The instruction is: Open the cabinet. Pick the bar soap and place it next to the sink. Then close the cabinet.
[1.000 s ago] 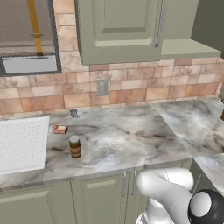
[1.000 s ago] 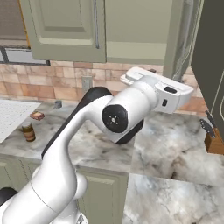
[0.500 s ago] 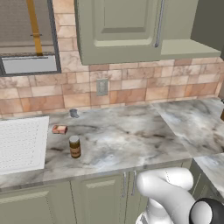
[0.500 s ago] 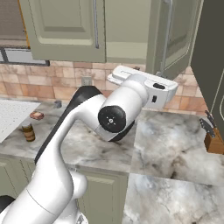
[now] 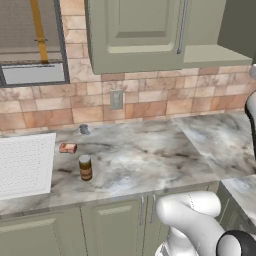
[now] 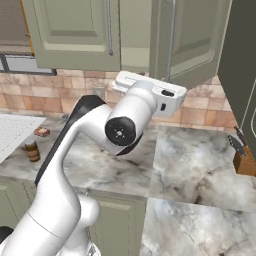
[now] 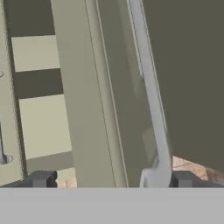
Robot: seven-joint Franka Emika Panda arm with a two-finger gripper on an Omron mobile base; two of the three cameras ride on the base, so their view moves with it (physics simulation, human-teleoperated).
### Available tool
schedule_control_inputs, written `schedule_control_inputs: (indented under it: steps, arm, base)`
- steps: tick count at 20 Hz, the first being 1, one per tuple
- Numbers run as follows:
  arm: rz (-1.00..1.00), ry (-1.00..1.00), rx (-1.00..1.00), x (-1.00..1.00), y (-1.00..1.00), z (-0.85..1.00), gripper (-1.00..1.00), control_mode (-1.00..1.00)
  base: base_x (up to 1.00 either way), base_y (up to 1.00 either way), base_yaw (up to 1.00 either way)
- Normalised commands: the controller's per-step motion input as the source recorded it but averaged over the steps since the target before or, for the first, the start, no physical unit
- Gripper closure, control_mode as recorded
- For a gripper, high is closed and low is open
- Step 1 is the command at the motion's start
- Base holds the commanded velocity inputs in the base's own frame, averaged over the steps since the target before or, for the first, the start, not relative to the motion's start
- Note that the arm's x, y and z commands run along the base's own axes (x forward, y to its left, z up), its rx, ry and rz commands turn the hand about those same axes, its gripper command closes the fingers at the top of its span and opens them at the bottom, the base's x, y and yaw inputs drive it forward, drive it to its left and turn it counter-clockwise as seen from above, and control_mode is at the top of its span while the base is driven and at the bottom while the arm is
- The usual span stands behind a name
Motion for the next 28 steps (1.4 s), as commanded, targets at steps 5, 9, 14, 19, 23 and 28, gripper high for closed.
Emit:
schedule_control_inputs:
  steps: [5, 9, 14, 19, 23, 28]
  arm:
    - [0.03, 0.0, 0.0, 0.66, 0.47, -0.08, -1.0, -1.0]
    - [0.06, 0.0, 0.0, 0.66, 0.47, -0.13, -1.0, -1.0]
    - [0.06, 0.0, 0.0, 0.72, 0.48, -0.15, -1.0, -1.0]
    - [0.06, 0.0, 0.0, 0.79, 0.4, -0.08, -1.0, -1.0]
    - [0.0, 0.0, 0.0, 0.86, 0.25, 0.0, -1.0, -1.0]
    - [0.0, 0.0, 0.0, 0.83, 0.2, 0.0, -1.0, -1.0]
  base:
    - [0.0, 0.0, 0.0]
    - [0.0, 0.0, 0.0]
    - [0.0, 0.0, 0.0]
    - [0.0, 0.0, 0.0]
    - [0.0, 0.0, 0.0]
    - [0.0, 0.0, 0.0]
